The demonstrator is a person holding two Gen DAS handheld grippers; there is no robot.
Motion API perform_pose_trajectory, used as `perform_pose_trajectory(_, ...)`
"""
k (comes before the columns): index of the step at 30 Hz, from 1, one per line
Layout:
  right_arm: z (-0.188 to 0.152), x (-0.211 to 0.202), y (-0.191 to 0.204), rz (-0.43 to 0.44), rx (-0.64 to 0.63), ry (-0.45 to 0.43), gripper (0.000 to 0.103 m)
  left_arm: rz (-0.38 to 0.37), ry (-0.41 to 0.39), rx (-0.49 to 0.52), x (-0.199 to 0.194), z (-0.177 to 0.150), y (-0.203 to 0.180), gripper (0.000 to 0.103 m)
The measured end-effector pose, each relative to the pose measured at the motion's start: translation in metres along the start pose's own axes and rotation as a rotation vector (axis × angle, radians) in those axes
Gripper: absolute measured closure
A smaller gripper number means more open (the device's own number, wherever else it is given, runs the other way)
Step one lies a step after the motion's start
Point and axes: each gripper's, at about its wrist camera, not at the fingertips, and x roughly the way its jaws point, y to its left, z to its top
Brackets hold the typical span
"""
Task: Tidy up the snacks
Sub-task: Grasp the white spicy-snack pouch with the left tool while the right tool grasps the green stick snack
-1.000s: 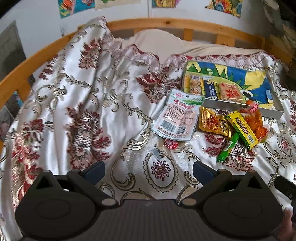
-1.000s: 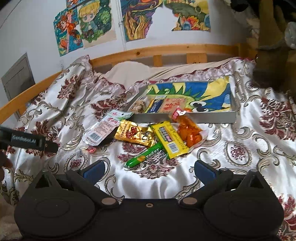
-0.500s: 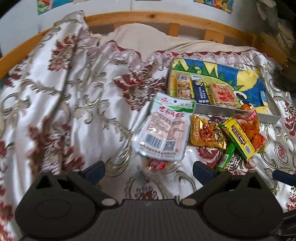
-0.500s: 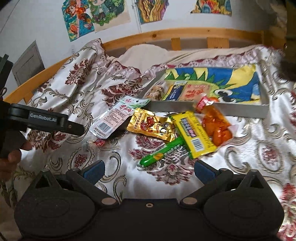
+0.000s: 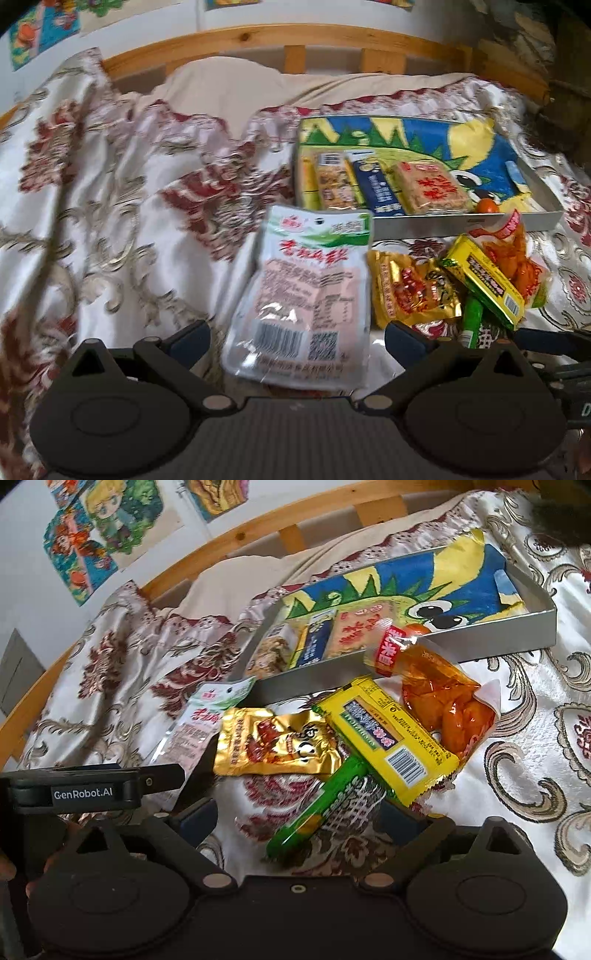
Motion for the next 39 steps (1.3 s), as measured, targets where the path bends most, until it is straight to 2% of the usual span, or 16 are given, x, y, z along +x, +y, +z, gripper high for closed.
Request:
perform_pose_trajectory(3, 0.001, 0.007, -0.001, 0.009, 0.014, 0.007, 0.012, -0.033, 0.0, 0.039, 0.01, 0.003, 0.0, 0.001)
perform_pose_trajectory(7, 0.0, 0.014, 0.0, 0.014, 0.004, 0.014, 0.014, -0.017, 0.006, 0.07, 0.022, 0.006, 0.005, 0.001)
perform_pose_trajectory(11, 0.001, 0.022, 0.005, 0.006, -0.022, 0.012, 0.018, -0.088, 0.021, -0.001, 0.03, 0.008, 0.021, 0.001)
perform_pose_trajectory(15, 0.001, 0.026, 0.006, -0.007, -0.024, 0.015, 0.02, -0.144, 0.04, -0.095, 0.033, 0.011, 0.036, 0.009)
perform_pose_trajectory(19, 0.001, 0.026, 0.006, -0.01, -0.026, 0.017, 0.024, -0.16, 0.034, -0.095, 0.031, 0.012, 0.037, 0.01)
perform_pose_trajectory(20, 0.0, 0.026, 0.006, -0.012, -0.028, 0.017, 0.025, -0.157, 0.032, -0.089, 0.031, 0.012, 0.035, 0.01)
perform_pose_trajectory(22, 0.0, 0.027, 0.007, -0.013, -0.031, 0.017, 0.025, -0.127, 0.023, -0.069, 0.031, 0.012, 0.03, 0.002)
perform_pose_trajectory(29, 0.0, 0.03, 0.006, -0.014, -0.03, 0.002, 0.024, -0.073, 0.03, -0.014, 0.038, 0.019, 0.01, 0.001)
perform_pose_trajectory(33, 0.001, 0.032, 0.007, -0.025, -0.027, 0.002, 0.024, -0.052, 0.055, -0.008, 0.042, 0.019, 0.009, 0.014)
perform_pose_trajectory(36, 0.001, 0.034, 0.009, -0.064, -0.047, 0.007, 0.038, -0.064, 0.048, -0.042, 0.038, 0.018, 0.014, 0.02)
perform_pose_trajectory(38, 0.0, 0.035, 0.01, -0.101, -0.07, 0.012, 0.057, -0.07, 0.044, -0.062, 0.032, 0.019, 0.016, 0.025)
perform_pose_trajectory(39, -0.001, 0.035, 0.009, -0.103, -0.07, 0.013, 0.057, -0.074, 0.045, -0.074, 0.029, 0.019, 0.016, 0.029)
